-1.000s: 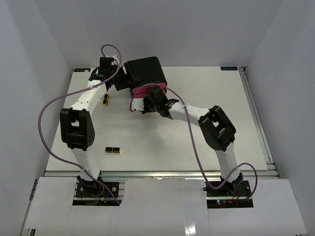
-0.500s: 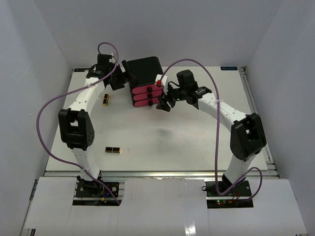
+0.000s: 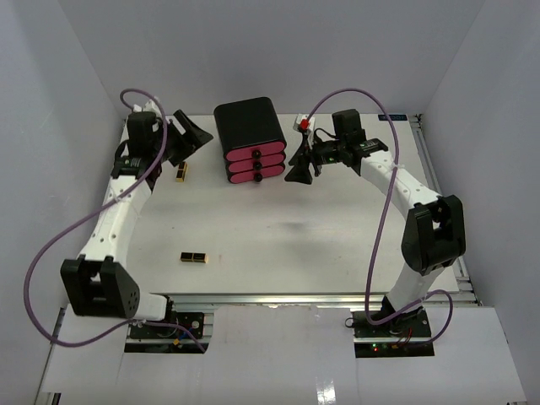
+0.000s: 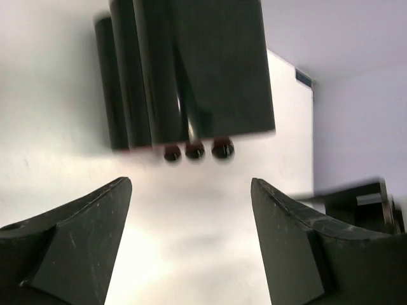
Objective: Organize the makeup
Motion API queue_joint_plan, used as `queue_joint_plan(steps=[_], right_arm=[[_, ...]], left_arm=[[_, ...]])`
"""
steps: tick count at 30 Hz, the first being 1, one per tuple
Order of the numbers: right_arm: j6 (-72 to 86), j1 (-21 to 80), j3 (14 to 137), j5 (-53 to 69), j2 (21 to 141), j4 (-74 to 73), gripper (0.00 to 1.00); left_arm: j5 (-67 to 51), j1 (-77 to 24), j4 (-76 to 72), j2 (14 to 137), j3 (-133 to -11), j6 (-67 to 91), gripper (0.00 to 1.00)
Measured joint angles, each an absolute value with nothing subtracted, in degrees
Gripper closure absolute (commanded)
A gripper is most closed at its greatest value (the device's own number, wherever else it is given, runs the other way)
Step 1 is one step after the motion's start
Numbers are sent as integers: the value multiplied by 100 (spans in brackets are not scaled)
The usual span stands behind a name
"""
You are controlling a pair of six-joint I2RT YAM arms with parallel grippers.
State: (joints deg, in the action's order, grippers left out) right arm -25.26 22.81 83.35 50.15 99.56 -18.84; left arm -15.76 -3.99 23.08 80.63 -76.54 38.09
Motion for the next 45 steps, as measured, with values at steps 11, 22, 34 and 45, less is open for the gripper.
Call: queue_joint_plan(steps=[11,22,34,45], right_arm=[[-1437,2309,8710,4847,9930,-1481,26],[-773,2284,8800,4503,10001,-1179,20],[-598,2199,9344,4324,10370,-1046,20],[-274,2044,9561,4379,10722,-875,20]], left_arm=[[-1747,-986,207,5662,-3572,5326,20],[-867,-2201,-1456,7094,-3335,5468,22],[-649,-2305,-2245,9592,-4639,5091,31],[-374,-2336,-3105,10664,-5019,5063,33]])
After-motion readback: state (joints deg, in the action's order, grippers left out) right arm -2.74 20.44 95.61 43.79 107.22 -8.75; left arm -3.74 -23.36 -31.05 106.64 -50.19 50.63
